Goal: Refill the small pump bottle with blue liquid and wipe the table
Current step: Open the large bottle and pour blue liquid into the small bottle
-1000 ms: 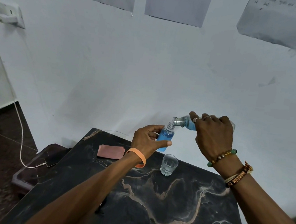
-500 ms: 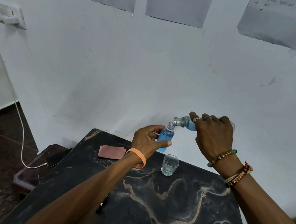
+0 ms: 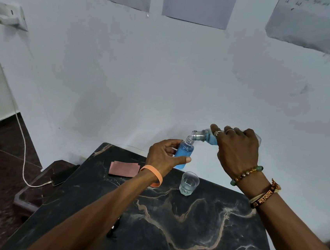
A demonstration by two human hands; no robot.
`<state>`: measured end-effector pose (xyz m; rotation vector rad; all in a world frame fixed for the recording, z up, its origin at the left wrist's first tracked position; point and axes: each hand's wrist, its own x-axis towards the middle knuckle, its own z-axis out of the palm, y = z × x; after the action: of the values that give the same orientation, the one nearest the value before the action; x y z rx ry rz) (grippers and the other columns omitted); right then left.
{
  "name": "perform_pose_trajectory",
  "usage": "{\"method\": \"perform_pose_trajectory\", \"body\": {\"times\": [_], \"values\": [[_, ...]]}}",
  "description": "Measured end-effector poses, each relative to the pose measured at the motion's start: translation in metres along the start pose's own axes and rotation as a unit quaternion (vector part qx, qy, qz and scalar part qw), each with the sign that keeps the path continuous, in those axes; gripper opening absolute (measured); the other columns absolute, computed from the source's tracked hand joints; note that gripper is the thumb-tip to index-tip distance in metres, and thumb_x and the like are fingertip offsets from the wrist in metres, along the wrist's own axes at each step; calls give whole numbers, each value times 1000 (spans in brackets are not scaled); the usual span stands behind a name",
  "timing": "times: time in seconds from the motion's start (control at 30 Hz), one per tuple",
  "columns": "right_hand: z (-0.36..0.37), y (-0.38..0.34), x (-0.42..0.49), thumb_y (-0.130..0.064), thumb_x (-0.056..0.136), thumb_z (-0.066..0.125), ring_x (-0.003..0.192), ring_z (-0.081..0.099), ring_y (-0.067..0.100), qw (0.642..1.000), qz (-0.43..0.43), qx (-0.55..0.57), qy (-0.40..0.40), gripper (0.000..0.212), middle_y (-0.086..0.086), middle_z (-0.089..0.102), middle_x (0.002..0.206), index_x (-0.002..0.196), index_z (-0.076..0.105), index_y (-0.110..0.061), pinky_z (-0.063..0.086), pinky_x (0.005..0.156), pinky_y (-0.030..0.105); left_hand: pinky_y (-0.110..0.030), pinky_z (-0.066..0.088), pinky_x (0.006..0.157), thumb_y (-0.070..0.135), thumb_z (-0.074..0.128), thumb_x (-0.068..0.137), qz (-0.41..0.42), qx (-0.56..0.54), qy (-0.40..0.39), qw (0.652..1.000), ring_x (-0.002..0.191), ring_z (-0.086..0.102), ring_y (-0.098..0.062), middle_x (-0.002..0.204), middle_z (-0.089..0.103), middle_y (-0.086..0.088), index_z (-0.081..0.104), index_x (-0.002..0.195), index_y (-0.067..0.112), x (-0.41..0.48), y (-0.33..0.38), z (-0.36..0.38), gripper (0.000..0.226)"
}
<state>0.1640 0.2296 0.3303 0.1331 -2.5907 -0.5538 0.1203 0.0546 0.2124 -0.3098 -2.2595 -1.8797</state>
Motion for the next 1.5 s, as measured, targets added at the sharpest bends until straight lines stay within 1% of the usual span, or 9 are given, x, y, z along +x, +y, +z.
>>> {"method": "perform_pose_trajectory", "body": {"times": [0.13,0.37,0.53,0.67,0.83,1.1,1.2,1.3,1.5], "values": [[2,0,0,-10,88,46,86,63,31,1000,-1,3,-1,50,9,67,93,137,49,-20,39,77,37,-22,55,80,38,85,68,0,-1,0,1000,91,66,-7,111,69,8,63,111,32,1,-2,1,48],[3,0,1,-9,88,46,87,63,32,1000,-2,3,0,50,10,67,94,137,49,-19,40,79,38,-13,53,74,39,85,67,-9,-3,1,1000,86,64,-1,102,65,18,60,106,38,0,-3,1,46],[6,0,1,-9,86,50,84,63,33,1000,-5,1,-4,50,11,68,92,135,52,-18,40,77,38,-16,54,76,38,85,68,-10,-4,-1,1000,88,65,-3,102,65,16,62,109,35,0,-4,2,47],[7,0,1,-8,85,52,80,63,34,1000,-8,2,0,48,11,68,87,132,55,-17,41,75,38,-14,53,76,37,85,68,-11,-7,-3,1000,89,65,-5,104,66,15,63,110,33,0,-5,3,48],[9,2,1,-9,84,51,81,63,33,1000,-10,-4,4,49,11,68,89,133,54,-18,40,75,38,-15,53,76,36,86,67,-15,-10,-3,1000,91,66,-7,108,68,11,65,113,29,1,-6,4,51],[12,4,2,-10,85,51,82,63,32,1000,-7,0,1,49,10,68,90,133,53,-19,40,75,37,-15,53,77,38,85,67,-12,-7,-4,1000,89,66,-5,107,68,11,63,110,34,2,-6,7,48],[15,5,1,-9,83,56,76,63,33,1000,-5,5,7,47,11,68,84,129,57,-17,42,73,38,-13,52,76,39,85,67,-11,-5,-4,1000,87,65,-2,103,66,15,62,109,35,2,-6,8,48],[18,6,1,-6,80,61,71,63,34,1000,-7,9,18,46,13,67,79,126,60,-14,44,71,39,-14,53,76,39,85,67,-11,-4,-5,1000,88,65,-4,104,66,15,63,110,34,3,-7,10,49],[21,8,2,-9,83,57,77,64,33,1000,-8,3,14,47,11,68,85,130,57,-17,42,74,38,-16,53,77,38,85,67,-11,-4,-7,1000,88,65,-4,102,66,15,62,110,34,5,-8,14,49]]}}
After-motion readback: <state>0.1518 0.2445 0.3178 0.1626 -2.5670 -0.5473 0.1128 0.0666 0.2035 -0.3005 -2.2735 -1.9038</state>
